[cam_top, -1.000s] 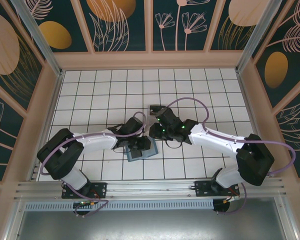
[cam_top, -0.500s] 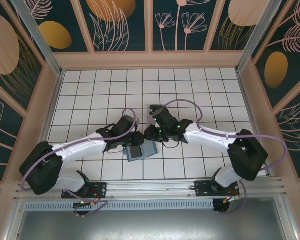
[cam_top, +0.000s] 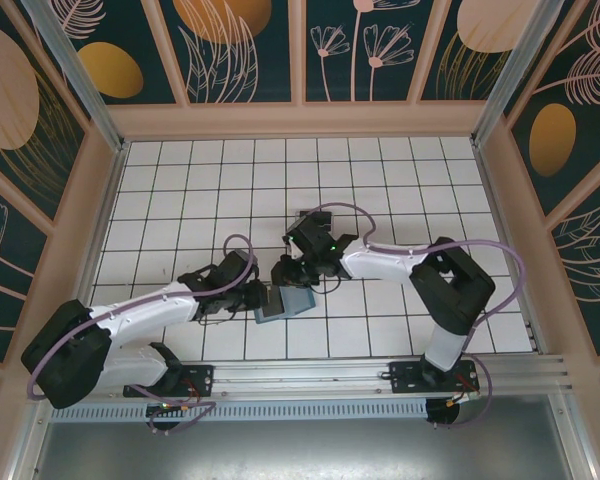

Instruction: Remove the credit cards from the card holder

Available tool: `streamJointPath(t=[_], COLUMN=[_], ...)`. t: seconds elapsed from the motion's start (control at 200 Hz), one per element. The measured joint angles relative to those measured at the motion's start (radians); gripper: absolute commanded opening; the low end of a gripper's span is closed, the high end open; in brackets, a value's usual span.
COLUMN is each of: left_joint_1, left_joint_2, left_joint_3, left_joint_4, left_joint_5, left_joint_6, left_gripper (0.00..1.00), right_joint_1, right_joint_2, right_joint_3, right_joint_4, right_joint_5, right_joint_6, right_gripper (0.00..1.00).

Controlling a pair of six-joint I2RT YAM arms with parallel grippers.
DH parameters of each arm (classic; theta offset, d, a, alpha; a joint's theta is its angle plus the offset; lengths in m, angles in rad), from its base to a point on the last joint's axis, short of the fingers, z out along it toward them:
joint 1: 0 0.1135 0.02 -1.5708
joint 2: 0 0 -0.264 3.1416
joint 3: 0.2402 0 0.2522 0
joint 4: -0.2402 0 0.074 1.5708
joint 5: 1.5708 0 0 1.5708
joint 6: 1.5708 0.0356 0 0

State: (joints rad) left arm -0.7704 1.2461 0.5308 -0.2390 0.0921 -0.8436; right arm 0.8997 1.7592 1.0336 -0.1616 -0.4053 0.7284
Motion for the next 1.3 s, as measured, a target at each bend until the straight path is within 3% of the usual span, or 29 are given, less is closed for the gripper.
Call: streamJointPath(t=[0.325, 1.301], left_joint_1=[0.0, 0.0], left_joint_2=[0.003, 0.094], left_joint_3=[-0.044, 0.002], left_joint_4=[0.01, 0.018], left_joint_5=[0.0, 0.002], left_joint_6=[-0.019, 0.002], left_gripper=[0.23, 0.19], right_joint_1=[0.003, 0.007], right_joint_2=[0.071, 0.074], right_joint_3=[0.003, -0.026], right_joint_4=[0.002, 0.034], right_joint_5=[-0.015, 0.002], right_joint_6=[-0.017, -0.023], right_gripper=[0.27, 0.26])
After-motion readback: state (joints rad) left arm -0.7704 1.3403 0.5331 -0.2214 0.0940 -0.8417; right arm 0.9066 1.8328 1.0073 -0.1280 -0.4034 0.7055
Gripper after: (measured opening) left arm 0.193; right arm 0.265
